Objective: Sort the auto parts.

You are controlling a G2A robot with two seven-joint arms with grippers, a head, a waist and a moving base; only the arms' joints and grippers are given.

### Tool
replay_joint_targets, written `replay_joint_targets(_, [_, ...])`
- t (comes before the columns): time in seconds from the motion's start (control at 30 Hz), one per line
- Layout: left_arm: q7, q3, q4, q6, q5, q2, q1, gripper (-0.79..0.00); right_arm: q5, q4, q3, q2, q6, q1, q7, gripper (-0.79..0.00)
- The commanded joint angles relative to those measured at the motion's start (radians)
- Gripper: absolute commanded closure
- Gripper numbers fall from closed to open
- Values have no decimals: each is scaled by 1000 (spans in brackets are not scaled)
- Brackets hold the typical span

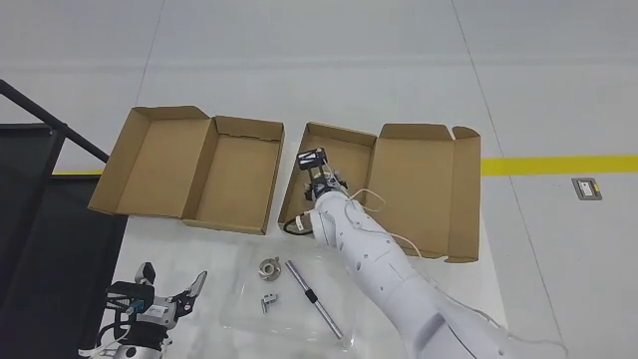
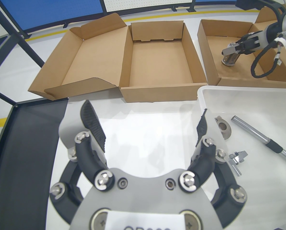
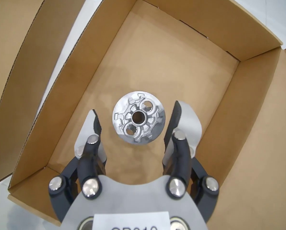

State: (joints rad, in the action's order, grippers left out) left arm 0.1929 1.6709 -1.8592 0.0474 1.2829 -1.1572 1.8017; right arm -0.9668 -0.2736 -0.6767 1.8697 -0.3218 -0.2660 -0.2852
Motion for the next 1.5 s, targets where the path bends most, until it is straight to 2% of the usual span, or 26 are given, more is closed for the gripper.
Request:
replay_joint_targets(0.0, [0,0,0,0,0,0,0,-785,2,3,-5,1,-1,1,8,-785])
replay_joint_targets(0.27, [0,0,0,0,0,0,0,-785,-14,-67,-27,-14,31,-27,97,-785])
replay_joint_targets(0.47, [0,0,0,0,0,0,0,-785,-92,-276,-55,-67,59,-117,139,-785])
replay_joint_targets(0.57, [0,0,0,0,0,0,0,-785,-174,-484,-93,-121,91,-212,107,-785])
replay_joint_targets(0.67, [0,0,0,0,0,0,0,-785,-296,-787,-161,-190,165,-357,-13,-785])
replay_joint_targets(0.77, [0,0,0,0,0,0,0,-785,-411,-1125,-243,-255,310,-539,-190,-785])
replay_joint_targets(0.83, [0,0,0,0,0,0,0,-785,-468,-1299,-286,-286,429,-640,-304,-785])
replay_joint_targets(0.9, [0,0,0,0,0,0,0,-785,-497,-1418,-310,-308,554,-715,-391,-785])
replay_joint_targets(0.97, [0,0,0,0,0,0,0,-785,-535,-1500,-324,-323,614,-773,-451,-785])
replay_joint_targets(1.07, [0,0,0,0,0,0,0,-785,-595,-1548,-297,-337,726,-819,-586,-785])
replay_joint_targets(1.17, [0,0,0,0,0,0,0,-785,-653,-1540,-257,-339,751,-826,-693,-785])
replay_joint_targets(1.27, [0,0,0,0,0,0,0,-785,-692,-1476,-194,-329,730,-801,-779,-776])
replay_joint_targets(1.33, [0,0,0,0,0,0,0,-785,-719,-1415,-154,-318,692,-775,-823,-665])
replay_joint_targets(1.47, [0,0,0,0,0,0,0,-785,-698,-1307,-100,-296,645,-735,-857,-625])
